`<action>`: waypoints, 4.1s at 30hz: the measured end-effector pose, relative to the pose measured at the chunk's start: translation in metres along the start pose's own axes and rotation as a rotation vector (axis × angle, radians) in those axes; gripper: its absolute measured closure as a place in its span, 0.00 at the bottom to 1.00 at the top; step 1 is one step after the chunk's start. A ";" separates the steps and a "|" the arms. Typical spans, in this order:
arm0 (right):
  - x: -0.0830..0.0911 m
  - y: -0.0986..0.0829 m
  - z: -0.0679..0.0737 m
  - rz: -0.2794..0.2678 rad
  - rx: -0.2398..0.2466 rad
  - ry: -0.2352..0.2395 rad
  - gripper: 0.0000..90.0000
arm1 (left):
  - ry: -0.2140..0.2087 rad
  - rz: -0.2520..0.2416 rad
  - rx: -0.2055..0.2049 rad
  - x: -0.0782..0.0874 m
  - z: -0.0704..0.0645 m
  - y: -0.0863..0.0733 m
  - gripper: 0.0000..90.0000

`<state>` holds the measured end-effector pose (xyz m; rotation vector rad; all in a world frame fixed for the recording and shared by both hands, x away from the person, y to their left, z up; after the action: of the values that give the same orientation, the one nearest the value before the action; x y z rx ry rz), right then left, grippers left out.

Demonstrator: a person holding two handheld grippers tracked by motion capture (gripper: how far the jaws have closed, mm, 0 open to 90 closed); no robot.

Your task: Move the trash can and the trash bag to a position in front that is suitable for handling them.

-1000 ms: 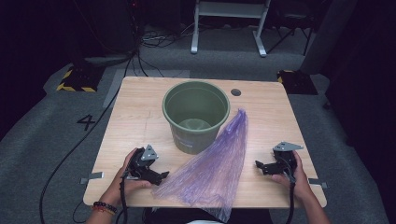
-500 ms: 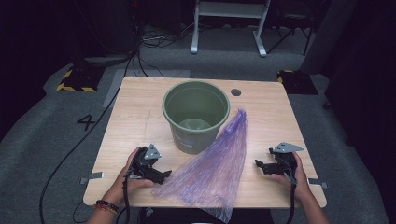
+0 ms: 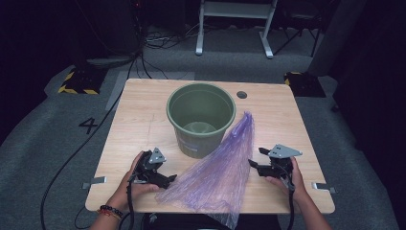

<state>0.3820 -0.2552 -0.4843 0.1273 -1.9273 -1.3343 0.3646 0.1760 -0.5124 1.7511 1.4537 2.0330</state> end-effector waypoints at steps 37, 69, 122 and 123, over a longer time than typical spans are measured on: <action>-0.031 -0.010 0.002 0.116 -0.011 0.047 0.48 | -0.002 0.000 0.000 0.000 0.000 0.000 0.00; 0.065 -0.005 -0.041 0.072 -0.121 -0.132 0.56 | -0.161 0.012 -0.165 -0.046 -0.069 0.040 0.09; 0.014 -0.044 -0.089 0.221 -0.158 -0.056 1.00 | -0.056 -0.027 -0.066 0.003 -0.012 -0.003 0.17; 0.014 -0.044 -0.089 0.221 -0.158 -0.056 1.00 | -0.056 -0.027 -0.066 0.003 -0.012 -0.003 0.16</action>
<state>0.4137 -0.3488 -0.5001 -0.1974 -1.8141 -1.3457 0.3524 0.1724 -0.5108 1.7388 1.3706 1.9789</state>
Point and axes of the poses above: each handheld gripper's, and its own axes: x roughly backward along the jaws, y roughly out of its top, z roughly to its left, the point moved 1 cm from there along -x, roughly forward along the jaws, and after that the axes turned 8 degrees about -y, right-handed, at the moved point
